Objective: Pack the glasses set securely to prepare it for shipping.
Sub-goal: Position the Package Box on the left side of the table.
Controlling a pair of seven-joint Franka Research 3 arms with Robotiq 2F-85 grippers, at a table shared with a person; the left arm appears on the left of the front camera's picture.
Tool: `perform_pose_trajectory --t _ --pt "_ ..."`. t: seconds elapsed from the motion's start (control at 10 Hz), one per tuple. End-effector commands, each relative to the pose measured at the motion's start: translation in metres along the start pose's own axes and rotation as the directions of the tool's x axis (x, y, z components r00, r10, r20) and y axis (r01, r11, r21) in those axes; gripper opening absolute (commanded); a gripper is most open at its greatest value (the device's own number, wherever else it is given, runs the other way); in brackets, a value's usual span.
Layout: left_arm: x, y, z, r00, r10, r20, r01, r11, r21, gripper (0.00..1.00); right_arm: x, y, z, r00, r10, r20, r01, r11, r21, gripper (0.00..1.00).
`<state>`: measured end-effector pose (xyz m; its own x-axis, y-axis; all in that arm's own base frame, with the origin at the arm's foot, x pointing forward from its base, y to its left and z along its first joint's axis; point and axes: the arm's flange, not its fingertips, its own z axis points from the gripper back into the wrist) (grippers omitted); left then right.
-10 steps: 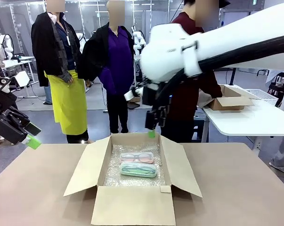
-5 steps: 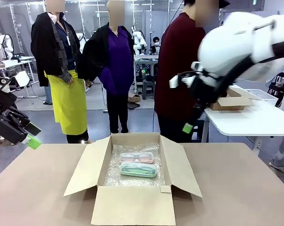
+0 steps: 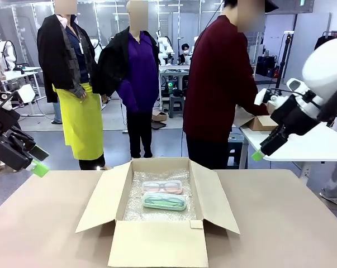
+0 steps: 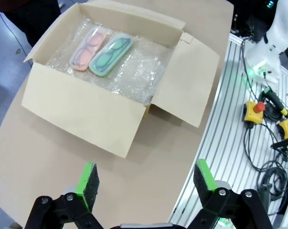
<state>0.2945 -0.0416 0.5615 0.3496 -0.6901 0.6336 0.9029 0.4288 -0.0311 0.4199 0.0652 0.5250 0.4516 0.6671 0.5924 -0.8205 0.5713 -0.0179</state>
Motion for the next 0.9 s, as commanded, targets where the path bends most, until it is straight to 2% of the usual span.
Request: perform_pose_trajectory --t 0.0,0.1,0.6,0.8 --pt "-0.001 0.000 0.001 1.000 -0.009 0.015 0.009 1.000 -0.006 1.00 -0.012 0.002 -0.009 0.998 0.012 0.057 -0.013 1.000 0.023 1.00" --pt "-0.001 0.000 0.001 1.000 -0.009 0.015 0.009 1.000 -0.006 1.00 0.000 0.000 0.000 1.000 0.000 0.000 0.000 1.000 0.000 1.00" --pt "0.000 0.000 0.000 1.000 0.000 0.000 0.000 1.000 0.000 1.00 0.000 0.000 0.000 1.000 0.000 0.000 0.000 1.000 0.000 1.00" --pt "0.003 0.056 0.002 0.972 0.227 0.065 -0.219 0.969 -0.112 1.00 0.000 0.000 0.000 1.000 0.000 0.000 0.000 1.000 0.000 1.00"
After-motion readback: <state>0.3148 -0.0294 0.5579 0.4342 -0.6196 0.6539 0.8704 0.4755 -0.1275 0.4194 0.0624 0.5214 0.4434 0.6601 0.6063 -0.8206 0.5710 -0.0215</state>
